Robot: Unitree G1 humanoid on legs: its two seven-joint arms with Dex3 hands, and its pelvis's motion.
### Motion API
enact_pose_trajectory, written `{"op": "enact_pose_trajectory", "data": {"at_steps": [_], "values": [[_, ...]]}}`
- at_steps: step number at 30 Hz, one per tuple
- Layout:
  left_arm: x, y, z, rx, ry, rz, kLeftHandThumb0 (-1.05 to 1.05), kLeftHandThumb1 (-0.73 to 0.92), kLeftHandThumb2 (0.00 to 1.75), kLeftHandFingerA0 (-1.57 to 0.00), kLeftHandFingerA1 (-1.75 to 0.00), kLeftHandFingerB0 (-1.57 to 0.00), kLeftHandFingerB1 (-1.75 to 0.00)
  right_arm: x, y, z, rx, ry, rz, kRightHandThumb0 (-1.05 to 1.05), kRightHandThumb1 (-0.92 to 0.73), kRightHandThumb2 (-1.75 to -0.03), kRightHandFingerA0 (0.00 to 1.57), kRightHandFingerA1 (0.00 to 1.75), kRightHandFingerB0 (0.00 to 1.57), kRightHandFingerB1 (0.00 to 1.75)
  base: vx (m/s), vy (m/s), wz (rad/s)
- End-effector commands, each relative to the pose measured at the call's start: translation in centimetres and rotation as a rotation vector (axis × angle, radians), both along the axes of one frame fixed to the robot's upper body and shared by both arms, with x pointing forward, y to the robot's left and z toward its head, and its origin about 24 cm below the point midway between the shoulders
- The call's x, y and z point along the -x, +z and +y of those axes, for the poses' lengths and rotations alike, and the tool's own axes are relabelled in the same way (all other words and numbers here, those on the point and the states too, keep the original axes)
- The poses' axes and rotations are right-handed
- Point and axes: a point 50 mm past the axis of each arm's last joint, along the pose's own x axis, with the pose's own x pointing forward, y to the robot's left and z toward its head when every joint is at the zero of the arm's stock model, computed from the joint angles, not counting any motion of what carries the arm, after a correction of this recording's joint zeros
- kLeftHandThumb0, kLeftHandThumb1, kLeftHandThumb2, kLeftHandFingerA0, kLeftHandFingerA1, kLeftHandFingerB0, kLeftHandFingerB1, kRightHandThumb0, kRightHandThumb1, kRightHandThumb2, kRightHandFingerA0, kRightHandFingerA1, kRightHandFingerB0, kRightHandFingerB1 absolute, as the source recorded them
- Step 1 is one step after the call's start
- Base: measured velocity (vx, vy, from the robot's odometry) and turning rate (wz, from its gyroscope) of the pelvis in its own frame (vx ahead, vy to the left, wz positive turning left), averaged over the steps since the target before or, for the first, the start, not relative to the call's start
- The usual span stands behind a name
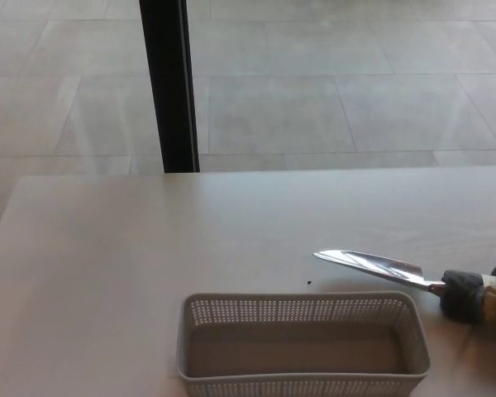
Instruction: A garden tool is kept on the righthand side and a container is kept on the lefthand side on a desk infront of the robot. the robot uses its right hand to pick up the garden tool and makes a scooping motion inside the container
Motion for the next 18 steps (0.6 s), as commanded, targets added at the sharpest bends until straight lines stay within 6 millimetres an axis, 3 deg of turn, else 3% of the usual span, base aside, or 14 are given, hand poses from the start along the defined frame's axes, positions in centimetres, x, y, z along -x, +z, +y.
{"op": "enact_pose_trajectory", "data": {"at_steps": [1,2,4,5,6,7,9,12,13,14,15,16,17,18], "values": [[0.3,0.4,0.5,-0.025,0.012,-0.014,-0.54,-0.41,1.33,-0.91,-1.26,-0.85,-1.16,4.4,-4.9,0.0,0.04,0.17,0.003,-0.31,-0.72,-0.62,0.75,1.65,0.73,1.11,0.0,0.0,0.0],[0.3,0.4,0.5,-0.022,0.019,-0.016,-0.48,-0.43,1.35,-0.88,-1.29,-0.84,-1.17,4.6,-5.0,-0.2,0.031,0.163,-0.008,-0.26,-0.72,-0.64,0.77,1.65,0.74,1.23,0.0,0.0,0.0],[0.3,0.4,0.5,-0.017,0.029,-0.02,-0.48,-0.43,1.35,-0.88,-1.29,-0.84,-1.17,4.8,-5.1,-0.4,0.017,0.153,-0.025,-0.26,-0.72,-0.64,0.77,1.65,0.74,1.23,0.0,0.0,0.0],[0.2,0.4,0.5,-0.021,0.011,-0.017,-0.15,-0.26,0.8,-1.09,-1.1,-0.96,-1.01,5.1,-5.3,-0.7,0.014,0.143,-0.04,-0.27,-0.69,-0.64,0.78,1.62,0.78,1.08,0.0,0.0,0.0],[0.2,0.4,0.5,-0.026,-0.001,-0.012,-0.15,-0.26,0.79,-1.06,-1.08,-0.96,-1.01,5.3,-5.4,-0.8,0.004,0.137,-0.054,-0.28,-0.68,-0.62,0.79,1.64,0.72,1.23,0.0,0.0,0.0],[0.3,0.4,0.5,-0.025,0.001,-0.014,-0.14,-0.27,0.79,-1.14,-1.12,-0.99,-1.03,5.5,-5.5,-0.9,0.0,0.131,-0.064,-0.26,-0.67,-0.64,0.8,1.62,0.77,1.11,0.0,0.0,0.0],[0.3,0.3,0.4,-0.023,0.009,-0.016,-0.16,-0.25,0.8,-1.08,-1.09,-0.96,-1.02,6.0,-5.8,-1.1,-0.035,0.107,-0.098,-0.26,-0.65,-0.66,0.81,1.63,0.76,1.2,0.0,0.0,0.0],[0.5,0.2,0.3,-0.027,0.027,-0.013,-0.16,-0.25,0.8,-1.07,-1.09,-0.96,-1.01,7.0,-6.3,-1.3,-0.125,0.049,-0.221,-0.27,-0.65,-0.68,0.88,1.62,0.83,1.04,0.0,0.0,0.0],[0.5,0.2,0.3,-0.021,0.029,-0.015,-0.49,-0.42,1.34,-0.96,-1.24,-0.87,-1.16,7.1,-6.4,-1.3,-0.141,0.036,-0.233,-0.27,-0.7,-0.79,0.81,1.69,0.75,1.22,0.0,0.0,0.0],[0.5,0.2,0.3,-0.012,0.031,-0.018,-0.49,-0.42,1.34,-0.96,-1.24,-0.87,-1.16,7.2,-6.5,-1.4,-0.164,0.016,-0.25,-0.27,-0.7,-0.79,0.81,1.69,0.75,1.22,0.0,0.0,0.0],[0.4,0.2,0.3,-0.012,0.04,-0.021,-0.13,-0.24,0.81,-1.06,-1.08,-0.93,-1.0,7.3,-6.3,-1.4,-0.168,0.014,-0.277,-0.26,-0.69,-0.8,0.83,1.69,0.76,1.2,0.0,0.0,0.0],[0.4,0.2,0.3,-0.015,0.033,-0.018,-0.13,-0.23,0.82,-1.18,-1.14,-0.95,-1.01,7.2,-6.2,-1.5,-0.184,-0.011,-0.288,-0.29,-0.69,-0.78,0.84,1.67,0.75,1.25,0.0,0.0,0.0],[0.3,0.2,0.3,-0.02,0.023,-0.013,-0.13,-0.23,0.82,-1.18,-1.14,-0.95,-1.01,7.1,-6.1,-1.5,-0.209,-0.048,-0.303,-0.29,-0.69,-0.78,0.84,1.67,0.75,1.25,0.0,0.0,0.0],[0.2,0.2,0.3,-0.022,0.021,-0.017,-0.13,-0.26,0.81,-1.17,-1.14,-0.98,-1.03,7.0,-5.9,-1.6,-0.223,-0.061,-0.32,-0.18,-0.63,-0.8,0.94,1.68,0.72,1.38,0.0,0.0,0.0]]}}
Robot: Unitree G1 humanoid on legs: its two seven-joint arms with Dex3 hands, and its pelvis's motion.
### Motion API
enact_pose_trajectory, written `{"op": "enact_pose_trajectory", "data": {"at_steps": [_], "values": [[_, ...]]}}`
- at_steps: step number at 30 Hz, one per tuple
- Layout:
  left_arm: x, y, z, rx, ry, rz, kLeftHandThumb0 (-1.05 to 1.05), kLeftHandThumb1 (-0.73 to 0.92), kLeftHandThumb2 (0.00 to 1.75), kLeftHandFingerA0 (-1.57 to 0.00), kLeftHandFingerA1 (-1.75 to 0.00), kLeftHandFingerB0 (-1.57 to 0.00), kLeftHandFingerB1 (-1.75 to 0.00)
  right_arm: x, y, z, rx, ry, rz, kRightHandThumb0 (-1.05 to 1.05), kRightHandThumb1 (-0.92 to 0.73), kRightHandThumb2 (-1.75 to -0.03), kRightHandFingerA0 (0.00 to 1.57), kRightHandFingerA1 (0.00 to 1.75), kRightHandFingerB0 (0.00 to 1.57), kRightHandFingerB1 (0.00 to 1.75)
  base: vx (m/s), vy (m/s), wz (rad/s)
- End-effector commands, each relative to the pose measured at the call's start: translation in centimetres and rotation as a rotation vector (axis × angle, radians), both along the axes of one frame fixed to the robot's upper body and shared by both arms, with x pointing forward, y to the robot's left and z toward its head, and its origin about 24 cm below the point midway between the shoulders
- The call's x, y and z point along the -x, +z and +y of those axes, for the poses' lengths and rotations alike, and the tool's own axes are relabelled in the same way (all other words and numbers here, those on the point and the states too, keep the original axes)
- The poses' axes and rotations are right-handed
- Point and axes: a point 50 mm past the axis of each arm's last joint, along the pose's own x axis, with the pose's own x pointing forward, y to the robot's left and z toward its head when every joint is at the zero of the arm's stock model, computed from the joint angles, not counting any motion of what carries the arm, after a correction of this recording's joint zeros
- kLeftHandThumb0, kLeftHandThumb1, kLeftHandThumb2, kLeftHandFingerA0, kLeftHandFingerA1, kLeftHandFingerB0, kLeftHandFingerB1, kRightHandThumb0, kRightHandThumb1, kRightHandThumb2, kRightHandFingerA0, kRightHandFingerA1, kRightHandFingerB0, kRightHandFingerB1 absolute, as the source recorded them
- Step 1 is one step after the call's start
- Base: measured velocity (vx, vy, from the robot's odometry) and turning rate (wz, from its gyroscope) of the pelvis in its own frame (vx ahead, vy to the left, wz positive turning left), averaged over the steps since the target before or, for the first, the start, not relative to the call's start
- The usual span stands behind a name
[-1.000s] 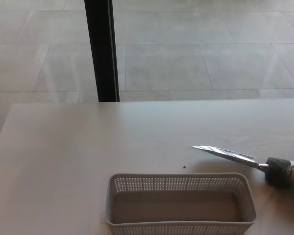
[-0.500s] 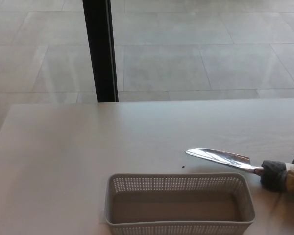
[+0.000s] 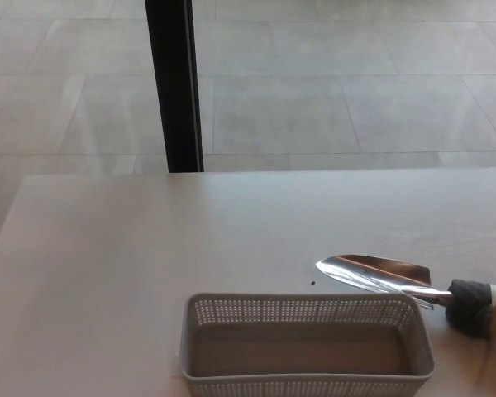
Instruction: A garden tool is kept on the righthand side and a container is kept on the lefthand side on a desk infront of the robot. the robot uses its right hand to pick up the garden tool and makes a scooping motion inside the container
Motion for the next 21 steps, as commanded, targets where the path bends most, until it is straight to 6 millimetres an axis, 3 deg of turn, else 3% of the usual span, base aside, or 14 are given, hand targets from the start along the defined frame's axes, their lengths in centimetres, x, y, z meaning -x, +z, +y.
{"op": "enact_pose_trajectory", "data": {"at_steps": [1,2,5,6,8,9,10,11,12,14,15,17,18,21], "values": [[0.0,0.3,0.4,-0.025,0.006,-0.02,-0.13,-0.26,0.8,-1.15,-1.12,-0.99,-1.03,3.5,-3.2,-0.3,-0.164,-0.084,-0.074,-0.21,-0.63,-0.82,0.85,1.71,0.73,1.44,0.0,0.0,0.0],[0.1,0.3,0.4,-0.022,0.008,-0.017,-0.15,-0.26,0.8,-1.06,-1.09,-0.95,-1.01,3.4,-2.9,-0.5,-0.214,-0.117,-0.096,-0.22,-0.63,-0.83,0.86,1.7,0.72,1.45,0.0,0.0,0.0],[0.3,0.3,0.4,-0.03,-0.01,0.001,-0.16,-0.23,0.81,-1.08,-1.09,-0.94,-1.0,3.2,-2.2,-0.9,-0.33,-0.172,-0.152,-0.2,-0.59,-0.94,0.87,1.73,0.71,1.52,0.0,0.0,0.0],[0.3,0.3,0.4,-0.02,-0.009,-0.002,-0.57,-0.41,1.37,-0.87,-1.3,-0.8,-1.19,3.1,-2.0,-1.0,-0.382,-0.197,-0.157,-0.18,-0.6,-0.97,0.86,1.74,0.69,1.54,0.0,0.0,0.0],[0.4,0.3,0.4,-0.017,0.005,-0.005,-0.54,-0.41,1.35,-0.9,-1.3,-0.84,-1.18,2.8,-1.3,-1.3,-0.417,-0.21,-0.189,-0.14,-0.55,-1.02,0.86,1.74,0.72,1.55,0.0,0.0,0.0],[0.5,0.2,0.3,-0.015,0.015,-0.009,-0.15,-0.23,0.81,-1.07,-1.08,-0.92,-0.99,2.7,-1.0,-1.4,-0.436,-0.217,-0.217,-0.17,-0.56,-1.02,0.85,1.75,0.7,1.56,0.0,0.0,0.0],[0.5,0.2,0.3,-0.022,0.016,-0.007,-0.14,-0.24,0.81,-1.08,-1.09,-0.94,-1.0,2.5,-0.6,-1.6,-0.452,-0.224,-0.236,-0.17,-0.58,-1.0,0.86,1.75,0.72,1.56,0.0,0.0,0.0],[0.5,0.3,0.4,-0.02,0.023,-0.011,-0.14,-0.24,0.81,-1.05,-1.08,-0.93,-1.0,2.1,0.3,-1.9,-0.498,-0.244,-0.258,-0.18,-0.59,-0.97,0.99,1.75,0.68,1.48,0.0,0.0,0.0],[0.5,0.3,0.4,-0.021,0.023,-0.009,-0.13,-0.23,0.82,-1.08,-1.09,-0.93,-1.0,1.9,0.7,-2.1,-0.512,-0.25,-0.264,-0.22,-0.63,-0.96,0.88,1.74,0.71,1.53,0.0,0.0,0.0],[0.6,0.3,0.4,-0.025,0.023,-0.003,-0.13,-0.23,0.82,-1.08,-1.09,-0.93,-1.0,1.9,0.9,-2.2,-0.513,-0.25,-0.265,-0.22,-0.63,-0.96,0.88,1.74,0.71,1.53,0.0,0.0,0.0],[0.6,0.3,0.4,-0.028,0.015,0.003,-0.51,-0.44,1.39,-0.86,-1.31,-0.81,-1.2,1.4,2.2,-2.4,-0.542,-0.23,-0.291,-0.16,-0.6,-0.97,0.87,1.75,0.73,1.5,0.0,0.0,0.0],[0.7,0.3,0.5,-0.027,0.011,-0.001,-0.51,-0.41,1.35,-0.89,-1.27,-0.82,-1.17,1.1,3.2,-2.3,-0.514,-0.199,-0.315,-0.18,-0.6,-0.94,0.88,1.74,0.74,1.5,0.0,0.0,0.0],[0.7,0.4,0.5,-0.03,0.007,-0.005,-0.14,-0.26,0.8,-1.06,-1.08,-0.94,-1.0,0.9,3.7,-2.3,-0.516,-0.181,-0.321,-0.17,-0.59,-0.95,0.88,1.75,0.74,1.51,0.0,0.0,0.0],[0.7,0.5,0.7,-0.037,0.01,0.006,-0.14,-0.24,0.81,-1.06,-1.08,-0.94,-1.0,0.6,4.7,-2.2,-0.501,-0.162,-0.303,-0.21,-0.62,-0.9,0.87,1.75,0.72,1.51,0.0,0.0,0.0]]}}
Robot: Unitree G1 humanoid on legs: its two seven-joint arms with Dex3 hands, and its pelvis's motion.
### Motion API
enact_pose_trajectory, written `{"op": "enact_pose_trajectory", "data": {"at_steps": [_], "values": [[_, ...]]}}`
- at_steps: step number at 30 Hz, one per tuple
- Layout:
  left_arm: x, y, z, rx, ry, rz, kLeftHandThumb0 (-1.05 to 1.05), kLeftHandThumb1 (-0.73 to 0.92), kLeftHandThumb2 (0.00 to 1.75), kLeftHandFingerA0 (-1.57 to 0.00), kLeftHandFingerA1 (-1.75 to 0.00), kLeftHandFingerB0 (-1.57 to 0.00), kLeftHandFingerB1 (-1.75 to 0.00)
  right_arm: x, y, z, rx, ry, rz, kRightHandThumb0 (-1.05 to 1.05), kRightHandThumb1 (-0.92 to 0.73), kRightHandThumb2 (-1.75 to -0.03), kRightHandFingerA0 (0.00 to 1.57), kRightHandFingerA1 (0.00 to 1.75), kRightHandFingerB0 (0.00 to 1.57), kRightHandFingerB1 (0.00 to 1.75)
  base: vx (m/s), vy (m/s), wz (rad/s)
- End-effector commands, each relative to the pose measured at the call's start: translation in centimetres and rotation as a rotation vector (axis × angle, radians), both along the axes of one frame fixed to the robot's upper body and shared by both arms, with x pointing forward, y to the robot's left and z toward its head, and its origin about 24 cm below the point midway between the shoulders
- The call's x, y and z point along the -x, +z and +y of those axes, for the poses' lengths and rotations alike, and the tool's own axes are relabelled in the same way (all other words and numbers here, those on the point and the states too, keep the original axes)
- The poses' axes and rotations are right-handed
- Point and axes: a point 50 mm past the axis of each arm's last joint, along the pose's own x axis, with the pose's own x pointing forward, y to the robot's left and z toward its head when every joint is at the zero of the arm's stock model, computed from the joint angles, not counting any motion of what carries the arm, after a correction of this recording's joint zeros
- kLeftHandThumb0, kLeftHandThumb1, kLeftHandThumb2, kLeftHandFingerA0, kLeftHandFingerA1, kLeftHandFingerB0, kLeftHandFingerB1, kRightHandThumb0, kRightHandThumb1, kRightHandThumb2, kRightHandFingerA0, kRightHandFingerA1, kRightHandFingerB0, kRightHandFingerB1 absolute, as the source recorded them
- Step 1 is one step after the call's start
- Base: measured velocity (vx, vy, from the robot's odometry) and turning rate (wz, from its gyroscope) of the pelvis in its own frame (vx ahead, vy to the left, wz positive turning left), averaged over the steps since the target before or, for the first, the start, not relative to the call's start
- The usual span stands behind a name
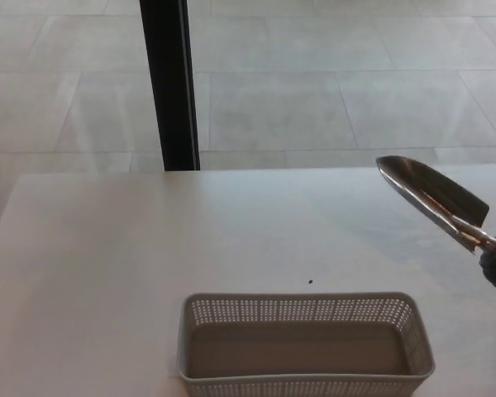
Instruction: A garden tool is kept on the righthand side and a container is kept on the lefthand side on a desk infront of the robot. the robot uses its right hand to pick up the garden tool and makes a scooping motion inside the container
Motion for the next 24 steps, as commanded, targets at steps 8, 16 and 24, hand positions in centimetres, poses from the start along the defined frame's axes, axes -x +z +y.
{"op": "enact_pose_trajectory", "data": {"at_steps": [8,16,24], "values": [[-0.1,0.7,1.0,-0.034,-0.008,-0.005,-0.14,-0.24,0.81,-1.07,-1.08,-0.92,-0.99,-0.9,7.6,1.1,0.209,0.288,-0.04,-0.2,-0.51,-1.08,0.9,1.75,0.76,1.46,0.0,0.0,0.0],[-0.3,0.9,1.3,-0.015,0.048,-0.028,-0.42,-0.39,1.36,-0.78,-1.26,-0.76,-1.15,-0.1,11.4,1.3,0.455,0.421,-0.07,-0.2,-0.49,-1.08,0.96,1.68,0.86,1.28,0.0,0.0,0.0],[-0.7,1.2,1.6,-0.036,0.009,-0.028,-0.53,-0.38,1.3,-0.94,-1.22,-0.86,-1.11,0.5,13.5,0.8,0.606,0.47,-0.081,-0.1,-0.48,-0.93,0.97,1.66,0.9,1.16,0.0,0.0,0.0]]}}
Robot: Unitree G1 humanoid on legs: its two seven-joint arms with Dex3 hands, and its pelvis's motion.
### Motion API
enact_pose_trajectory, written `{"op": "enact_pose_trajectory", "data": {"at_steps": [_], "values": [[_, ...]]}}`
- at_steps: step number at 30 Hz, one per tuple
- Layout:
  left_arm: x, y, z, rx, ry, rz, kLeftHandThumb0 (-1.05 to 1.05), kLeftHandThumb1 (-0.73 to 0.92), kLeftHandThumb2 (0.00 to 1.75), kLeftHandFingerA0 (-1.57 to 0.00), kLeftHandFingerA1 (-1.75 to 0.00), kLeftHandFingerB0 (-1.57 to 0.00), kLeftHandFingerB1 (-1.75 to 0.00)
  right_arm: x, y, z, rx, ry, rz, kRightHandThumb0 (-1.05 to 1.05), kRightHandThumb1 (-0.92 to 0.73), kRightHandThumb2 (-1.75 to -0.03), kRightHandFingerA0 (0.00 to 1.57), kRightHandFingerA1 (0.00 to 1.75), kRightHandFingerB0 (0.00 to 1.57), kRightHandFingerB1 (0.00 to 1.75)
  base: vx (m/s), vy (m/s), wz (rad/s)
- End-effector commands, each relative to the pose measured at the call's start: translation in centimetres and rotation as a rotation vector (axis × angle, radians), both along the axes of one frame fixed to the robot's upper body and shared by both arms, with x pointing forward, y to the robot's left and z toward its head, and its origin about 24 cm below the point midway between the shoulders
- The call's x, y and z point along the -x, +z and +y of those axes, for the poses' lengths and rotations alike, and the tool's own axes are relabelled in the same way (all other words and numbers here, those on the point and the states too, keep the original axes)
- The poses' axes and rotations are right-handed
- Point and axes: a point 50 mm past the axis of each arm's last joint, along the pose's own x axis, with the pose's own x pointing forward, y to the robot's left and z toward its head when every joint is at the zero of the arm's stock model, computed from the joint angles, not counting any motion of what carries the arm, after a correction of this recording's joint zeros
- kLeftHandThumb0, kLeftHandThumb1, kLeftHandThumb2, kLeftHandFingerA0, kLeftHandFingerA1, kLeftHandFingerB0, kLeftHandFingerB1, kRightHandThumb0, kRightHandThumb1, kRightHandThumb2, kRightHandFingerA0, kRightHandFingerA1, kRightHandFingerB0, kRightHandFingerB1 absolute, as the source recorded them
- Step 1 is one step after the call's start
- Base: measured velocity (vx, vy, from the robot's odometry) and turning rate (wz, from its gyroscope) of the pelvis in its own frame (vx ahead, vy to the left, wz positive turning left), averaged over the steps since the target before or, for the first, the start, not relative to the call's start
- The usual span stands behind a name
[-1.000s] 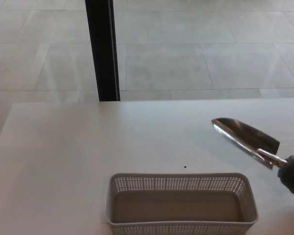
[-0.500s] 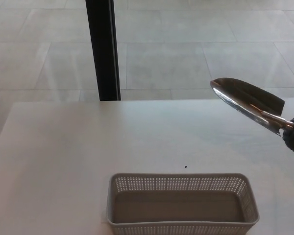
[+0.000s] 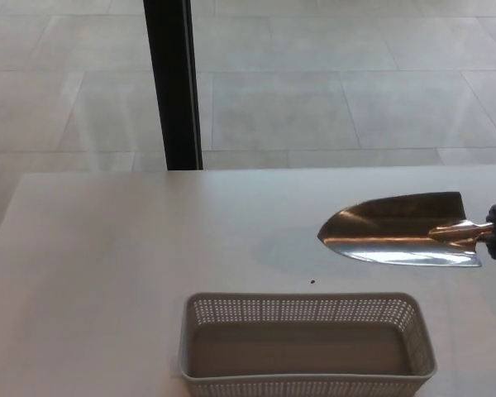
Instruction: A garden tool is kept on the righthand side and a container is kept on the lefthand side on a desk infront of the robot. the robot uses its right hand to pick up the garden tool and makes a scooping motion inside the container
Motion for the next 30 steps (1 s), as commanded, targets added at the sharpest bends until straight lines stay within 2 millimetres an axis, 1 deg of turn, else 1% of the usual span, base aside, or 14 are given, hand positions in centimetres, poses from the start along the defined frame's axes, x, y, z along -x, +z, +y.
{"op": "enact_pose_trajectory", "data": {"at_steps": [1,7,10,11,13,15,16,17,18,20,21,27,28,30], "values": [[0.0,0.4,0.6,-0.019,0.002,0.004,-0.58,-0.35,1.29,-0.87,-1.22,-0.81,-1.1,0.3,1.9,0.0,0.119,0.061,-0.029,-0.14,-0.49,-0.92,0.94,1.66,0.87,1.15,0.0,0.0,0.0],[0.0,0.4,0.6,-0.035,-0.017,0.019,-0.58,-0.35,1.33,-0.93,-1.2,-0.84,-1.12,0.4,2.6,-0.5,0.2,0.054,-0.037,-0.18,-0.53,-0.87,0.93,1.69,0.82,1.28,0.0,0.0,0.0],[0.1,0.5,0.6,-0.026,-0.007,0.008,-0.58,-0.34,1.31,-0.93,-1.19,-0.83,-1.12,0.4,2.6,-0.6,0.222,0.05,-0.031,-0.18,-0.53,-0.83,0.92,1.7,0.84,1.22,0.0,0.0,0.0],[0.1,0.5,0.6,-0.028,-0.007,0.01,-0.56,-0.34,1.31,-0.95,-1.18,-0.86,-1.1,0.4,2.6,-0.6,0.237,0.044,-0.026,-0.18,-0.53,-0.85,0.94,1.68,0.9,1.04,0.0,0.0,0.0],[-0.1,0.4,0.6,-0.032,-0.03,0.017,-0.63,-0.32,1.32,-0.91,-1.21,-0.83,-1.12,0.3,2.4,-0.5,0.272,0.033,-0.012,-0.2,-0.54,-0.75,0.94,1.67,0.92,0.96,0.0,0.0,0.0],[-0.1,0.5,0.6,-0.031,-0.031,0.011,-0.66,-0.33,1.33,-0.86,-1.23,-0.81,-1.13,0.3,2.3,-0.5,0.289,0.029,-0.003,-0.19,-0.54,-0.74,0.93,1.68,0.89,1.03,0.0,0.0,0.0],[-0.1,0.5,0.6,-0.033,-0.024,0.01,-0.59,-0.37,1.33,-0.98,-1.24,-0.86,-1.15,0.3,2.2,-0.4,0.314,0.019,0.019,-0.18,-0.57,-0.73,0.96,1.69,0.9,0.98,0.0,0.0,0.0],[-0.1,0.5,0.6,-0.039,-0.028,0.013,-0.15,-0.22,0.81,-1.05,-1.06,-0.91,-0.98,0.2,2.1,-0.4,0.319,0.009,0.044,-0.2,-0.58,-0.76,0.89,1.72,0.86,1.11,0.0,0.0,0.0],[-0.2,0.5,0.6,-0.042,-0.027,0.015,-0.62,-0.36,1.34,-0.98,-1.19,-0.85,-1.14,0.2,2.0,-0.3,0.324,0.01,0.044,-0.22,-0.57,-0.8,0.91,1.7,0.87,1.14,0.0,0.0,0.0],[-0.3,0.4,0.5,-0.032,-0.02,0.01,-0.58,-0.38,1.31,-0.96,-1.24,-0.83,-1.17,0.2,1.7,-0.2,0.348,0.006,0.046,-0.23,-0.54,-0.82,0.91,1.73,0.86,1.19,0.0,0.0,0.0],[-0.3,0.4,0.5,-0.029,-0.022,0.011,-0.62,-0.34,1.31,-0.9,-1.2,-0.82,-1.13,0.1,1.4,0.0,0.353,0.007,0.055,-0.25,-0.53,-0.82,0.9,1.75,0.81,1.36,0.0,0.0,0.0],[-0.4,0.4,0.5,-0.03,-0.02,0.007,-0.57,-0.37,1.34,-0.93,-1.23,-0.85,-1.14,0.0,0.0,0.5,0.394,-0.004,0.095,-0.23,-0.53,-0.82,0.88,1.75,0.77,1.43,0.0,0.0,0.0],[-0.4,0.4,0.4,-0.027,-0.026,0.0,-0.15,-0.24,0.8,-1.06,-1.07,-0.95,-1.0,-0.1,-0.5,0.7,0.408,-0.005,0.094,-0.24,-0.56,-0.75,0.89,1.75,0.79,1.41,0.0,0.0,0.0],[-0.4,0.4,0.4,-0.024,-0.016,-0.005,-0.14,-0.24,0.8,-1.11,-1.09,-0.97,-1.01,-0.1,-0.7,0.8,0.421,-0.006,0.095,-0.26,-0.58,-0.73,0.9,1.75,0.85,1.25,0.0,0.0,0.0]]}}
